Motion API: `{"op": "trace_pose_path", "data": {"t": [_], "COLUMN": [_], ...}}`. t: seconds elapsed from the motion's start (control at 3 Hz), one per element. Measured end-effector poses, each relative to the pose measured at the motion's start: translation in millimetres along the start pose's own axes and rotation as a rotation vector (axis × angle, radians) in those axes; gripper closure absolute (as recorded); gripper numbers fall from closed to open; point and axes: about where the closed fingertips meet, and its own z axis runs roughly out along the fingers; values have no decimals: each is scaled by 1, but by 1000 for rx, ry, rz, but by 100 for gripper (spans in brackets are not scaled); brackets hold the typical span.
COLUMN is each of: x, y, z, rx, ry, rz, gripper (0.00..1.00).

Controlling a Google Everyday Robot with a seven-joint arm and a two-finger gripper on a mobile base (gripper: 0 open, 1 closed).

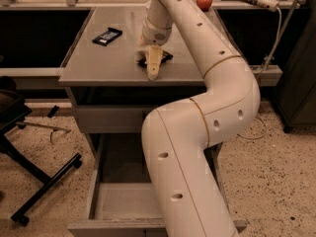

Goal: Place rxbar chocolate into middle drawer

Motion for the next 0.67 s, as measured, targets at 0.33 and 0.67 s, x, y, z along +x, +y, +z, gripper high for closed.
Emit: {"op": "trace_pose_path", "data": {"t": [0.33,0.67], "x": [-2,-2], "y": [-6,-6], "z": [3,2], "rx": [19,19], "ry": [-5,-5], "rz": [0,0], "gripper": [42,65]}}
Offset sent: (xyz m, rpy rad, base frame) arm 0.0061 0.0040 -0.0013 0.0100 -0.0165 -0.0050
